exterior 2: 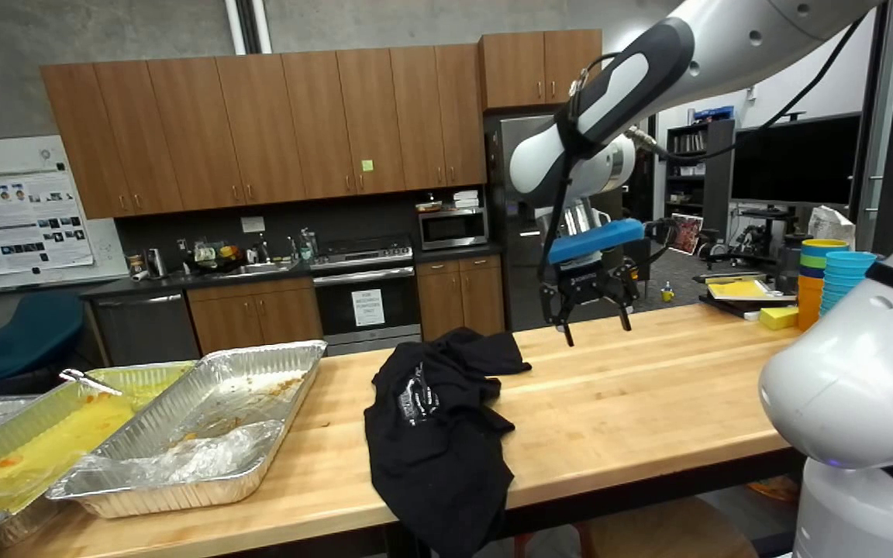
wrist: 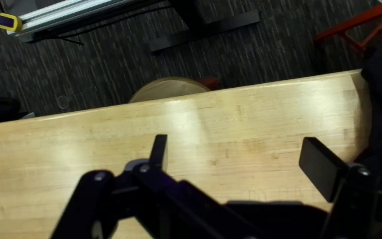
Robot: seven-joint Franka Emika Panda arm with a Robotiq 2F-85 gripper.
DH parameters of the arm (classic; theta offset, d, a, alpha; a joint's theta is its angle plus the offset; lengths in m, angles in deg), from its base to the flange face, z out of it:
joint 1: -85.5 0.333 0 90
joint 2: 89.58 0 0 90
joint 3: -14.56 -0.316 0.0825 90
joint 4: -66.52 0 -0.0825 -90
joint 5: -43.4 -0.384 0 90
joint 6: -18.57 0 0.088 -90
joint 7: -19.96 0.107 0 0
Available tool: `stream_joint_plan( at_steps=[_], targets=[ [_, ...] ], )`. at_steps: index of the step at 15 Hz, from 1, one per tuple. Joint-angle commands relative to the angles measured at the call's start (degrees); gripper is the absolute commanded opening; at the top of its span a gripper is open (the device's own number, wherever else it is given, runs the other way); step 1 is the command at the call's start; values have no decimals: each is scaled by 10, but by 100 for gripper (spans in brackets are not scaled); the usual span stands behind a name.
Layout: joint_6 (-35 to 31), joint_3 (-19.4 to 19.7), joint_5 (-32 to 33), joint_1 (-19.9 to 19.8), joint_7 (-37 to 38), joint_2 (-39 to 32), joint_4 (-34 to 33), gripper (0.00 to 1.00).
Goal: Move the blue cup on the left to the right.
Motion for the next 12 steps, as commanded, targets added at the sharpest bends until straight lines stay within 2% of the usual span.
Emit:
stream_joint_plan(
  at_steps=[1,12],
  targets=[
    [2,-1,0,-2,0,7,3,100],
    [2,-1,0,-3,1,16,10,100]
  ],
)
